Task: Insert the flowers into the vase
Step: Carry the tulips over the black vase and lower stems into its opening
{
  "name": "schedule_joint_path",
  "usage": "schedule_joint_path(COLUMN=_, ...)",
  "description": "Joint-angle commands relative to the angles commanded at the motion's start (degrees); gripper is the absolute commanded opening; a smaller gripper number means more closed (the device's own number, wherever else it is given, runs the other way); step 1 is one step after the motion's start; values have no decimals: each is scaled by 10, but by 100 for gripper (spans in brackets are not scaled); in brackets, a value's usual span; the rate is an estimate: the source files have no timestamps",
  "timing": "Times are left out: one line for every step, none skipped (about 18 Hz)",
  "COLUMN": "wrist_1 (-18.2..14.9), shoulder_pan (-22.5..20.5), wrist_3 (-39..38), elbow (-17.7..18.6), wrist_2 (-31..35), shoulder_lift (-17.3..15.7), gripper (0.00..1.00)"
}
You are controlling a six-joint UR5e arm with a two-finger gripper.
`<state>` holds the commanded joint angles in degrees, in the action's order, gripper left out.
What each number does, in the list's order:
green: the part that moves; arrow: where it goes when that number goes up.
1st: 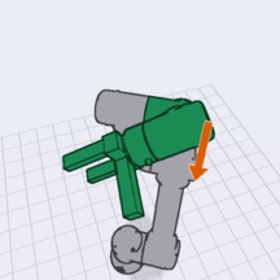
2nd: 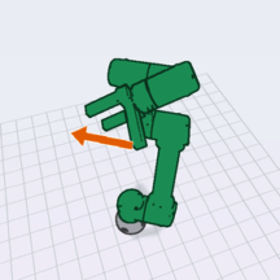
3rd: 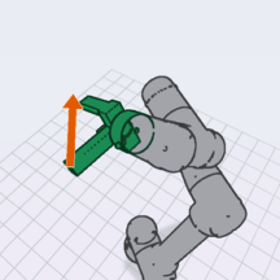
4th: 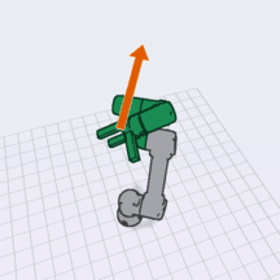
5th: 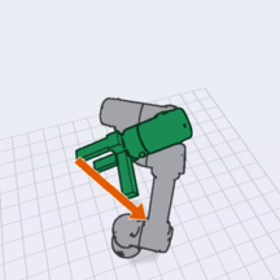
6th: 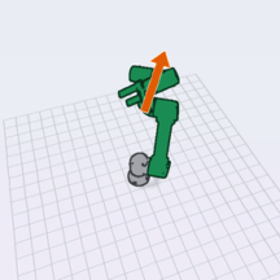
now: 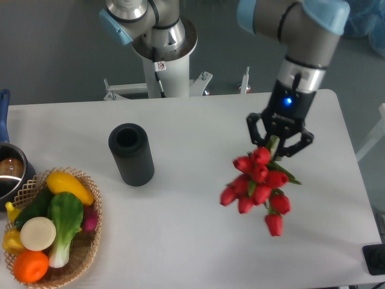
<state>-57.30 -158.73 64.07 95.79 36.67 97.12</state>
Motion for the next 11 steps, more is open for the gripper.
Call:
schedule_joint_path(wrist_1=0, shoulder_pan=4, wrist_3=-2, elbow=9, wrist_2=-26, shoulder_lift=-3, gripper=0)
schedule_joint_path(wrist_1=0, shoulder_pan=7, wrist_3=-2, elbow=20, wrist_2=-56, shoulder_lift=-9, gripper=3)
schedule_joint_path(wrist_1=0, shoulder_pan=11, wrist_3=-2, elbow=33, wrist_2=-89, shoulder_lift=-13, gripper=7)
schedule_joint_path(wrist_1=0, shoulder_pan=12, wrist_3=-2, elbow=46, wrist_2=-109, shoulder_lift=-18, gripper=7)
schedule_joint_path(wrist_1=1, shoulder_pan=13, wrist_3=-2, elbow=57, wrist_2=-112, shoulder_lift=-34, gripper=6)
schedule_joint_path(wrist_1=0, shoulder_pan=13, wrist_3=-2, elbow=69, wrist_2=-115, shoulder_lift=-50, gripper=3)
schedule_joint_path(wrist_1=0, shoulder_pan=13, wrist_3=-2, elbow=79, wrist_2=-120, shoulder_lift=-61, gripper=3)
schedule_joint_path(wrist_1=0, shoulder_pan=12, wrist_3=-2, elbow=90, wrist_2=-121, shoulder_lift=-75, gripper=3)
schedule_joint_path(wrist_1=0, shoulder_pan=13, wrist_3=-2, elbow=102, wrist_2=-121, shoulder_lift=-92, gripper=3)
schedule_joint_path(wrist_1=0, shoulder_pan=13, wrist_3=-2, elbow=116, wrist_2=-120, shoulder_lift=-108, gripper=3)
schedule_joint_path(wrist_1=0, shoulder_pan=12, wrist_3=-2, elbow=130, wrist_2=-121, shoulder_lift=-123, gripper=3)
